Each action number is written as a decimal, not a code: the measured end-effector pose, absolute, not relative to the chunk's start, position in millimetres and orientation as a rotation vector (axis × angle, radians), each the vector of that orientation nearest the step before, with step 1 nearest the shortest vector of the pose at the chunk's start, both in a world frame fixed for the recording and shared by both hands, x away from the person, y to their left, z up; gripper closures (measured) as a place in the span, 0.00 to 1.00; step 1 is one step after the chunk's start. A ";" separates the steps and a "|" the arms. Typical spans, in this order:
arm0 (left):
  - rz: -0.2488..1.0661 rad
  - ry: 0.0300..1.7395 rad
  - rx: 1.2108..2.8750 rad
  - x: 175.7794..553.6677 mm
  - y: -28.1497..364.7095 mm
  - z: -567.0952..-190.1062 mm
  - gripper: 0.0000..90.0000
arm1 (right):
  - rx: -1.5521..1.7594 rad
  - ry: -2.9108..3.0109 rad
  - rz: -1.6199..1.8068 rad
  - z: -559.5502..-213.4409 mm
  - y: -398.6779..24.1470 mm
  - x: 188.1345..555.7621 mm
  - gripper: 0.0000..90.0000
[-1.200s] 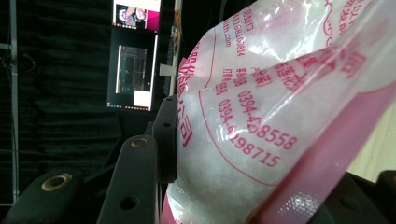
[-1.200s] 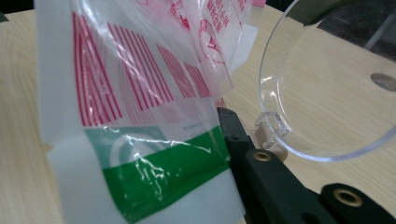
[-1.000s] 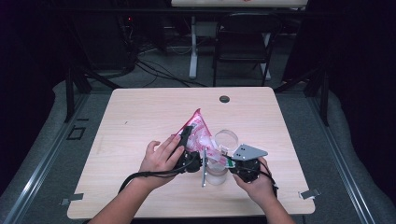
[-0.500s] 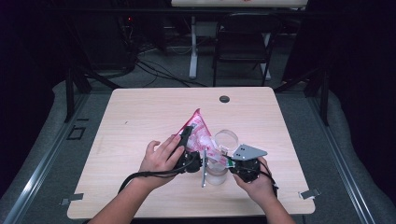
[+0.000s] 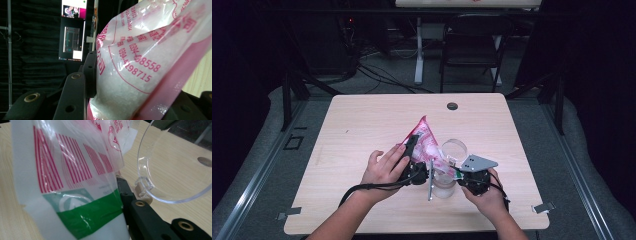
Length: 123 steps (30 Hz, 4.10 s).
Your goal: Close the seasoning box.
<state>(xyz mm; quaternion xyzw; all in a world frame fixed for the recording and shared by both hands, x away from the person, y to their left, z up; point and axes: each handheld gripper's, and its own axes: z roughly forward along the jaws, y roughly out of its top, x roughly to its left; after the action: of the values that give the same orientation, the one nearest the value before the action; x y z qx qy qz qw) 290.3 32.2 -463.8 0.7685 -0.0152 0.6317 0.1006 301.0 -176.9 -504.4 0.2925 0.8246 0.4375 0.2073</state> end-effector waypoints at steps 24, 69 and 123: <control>1.864 -0.054 2.258 287.3 32.1 -462.9 0.70 | 0.814 2.319 1.212 -507.0 -175.5 301.5 1.00; 1.874 -0.068 2.239 285.8 29.1 -458.8 0.70 | 0.818 2.320 1.211 -507.5 -176.6 302.4 1.00; 1.853 -0.049 2.242 284.7 30.5 -462.2 0.72 | 0.816 2.330 1.189 -508.6 -176.1 302.3 1.00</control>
<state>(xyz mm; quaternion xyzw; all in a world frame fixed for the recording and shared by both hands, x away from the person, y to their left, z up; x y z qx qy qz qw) 284.7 30.5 -462.2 0.7656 -0.0166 0.6326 0.1160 302.3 -176.1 -508.6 0.2918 0.8333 0.4251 0.1993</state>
